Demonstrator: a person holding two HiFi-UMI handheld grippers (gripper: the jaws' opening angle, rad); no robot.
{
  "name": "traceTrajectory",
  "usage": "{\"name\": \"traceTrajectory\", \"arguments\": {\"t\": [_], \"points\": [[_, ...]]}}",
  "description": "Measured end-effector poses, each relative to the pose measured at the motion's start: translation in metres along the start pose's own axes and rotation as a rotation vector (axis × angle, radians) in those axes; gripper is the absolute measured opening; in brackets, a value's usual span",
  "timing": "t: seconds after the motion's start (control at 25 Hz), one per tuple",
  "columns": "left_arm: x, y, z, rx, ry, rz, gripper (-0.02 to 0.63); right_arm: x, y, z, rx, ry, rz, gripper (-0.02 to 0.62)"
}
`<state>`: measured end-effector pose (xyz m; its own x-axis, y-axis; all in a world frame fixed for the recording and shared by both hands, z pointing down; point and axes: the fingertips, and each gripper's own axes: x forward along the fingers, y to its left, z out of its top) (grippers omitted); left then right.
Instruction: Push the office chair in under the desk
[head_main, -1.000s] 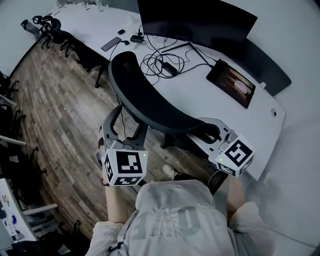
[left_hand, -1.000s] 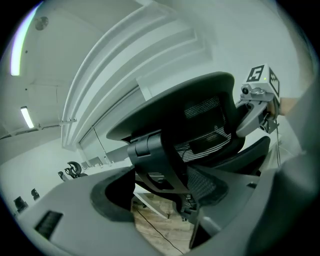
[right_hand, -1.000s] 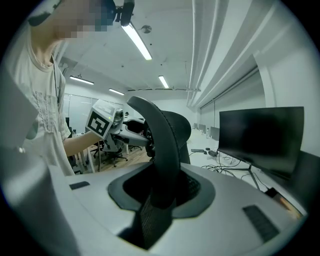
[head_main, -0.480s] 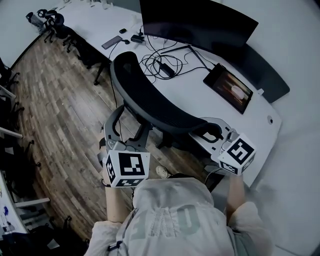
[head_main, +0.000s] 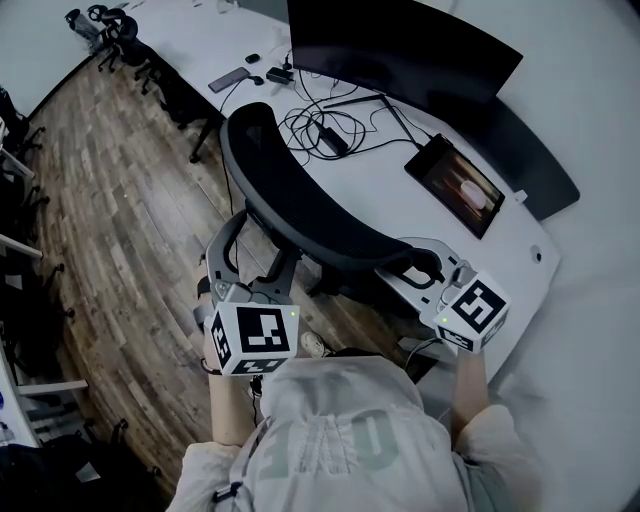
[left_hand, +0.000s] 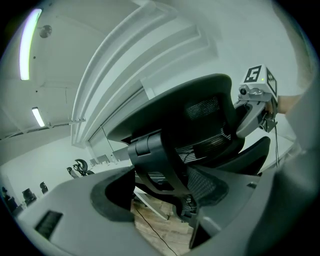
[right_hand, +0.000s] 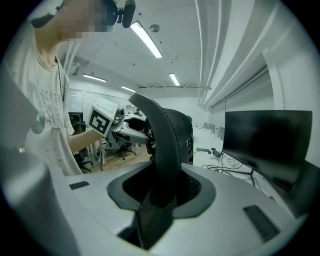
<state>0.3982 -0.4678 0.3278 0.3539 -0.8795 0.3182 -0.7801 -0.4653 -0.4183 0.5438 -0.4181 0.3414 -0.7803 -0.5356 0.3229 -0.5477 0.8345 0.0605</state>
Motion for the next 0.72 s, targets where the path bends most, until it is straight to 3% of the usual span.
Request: {"name": "traceTrajectory", "arguments": {"t": [0.36, 0.48, 0.6, 0.72], "points": [[-0.002, 0.002, 0.0, -0.009, -0.019, 0.017, 0.328, 0.0, 0.003, 0.004, -0.012, -0.024, -0.004, 0.121], [-0.004, 0.003, 0.0, -0.026, -0.073, 0.017, 0.328, 0.0, 0.004, 0.007, -0.036, -0.046, -0.008, 0.132], [-0.004, 0.005, -0.006, -0.073, -0.139, -0.011, 0.328, 0.004, 0.003, 0.008, -0.051, -0.038, -0.069, 0.133], [-0.015, 0.002, -0.021, -0.085, -0.132, -0.06, 0.328, 0.004, 0.003, 0.002, -0.015, 0.023, -0.179, 0.135]]}}
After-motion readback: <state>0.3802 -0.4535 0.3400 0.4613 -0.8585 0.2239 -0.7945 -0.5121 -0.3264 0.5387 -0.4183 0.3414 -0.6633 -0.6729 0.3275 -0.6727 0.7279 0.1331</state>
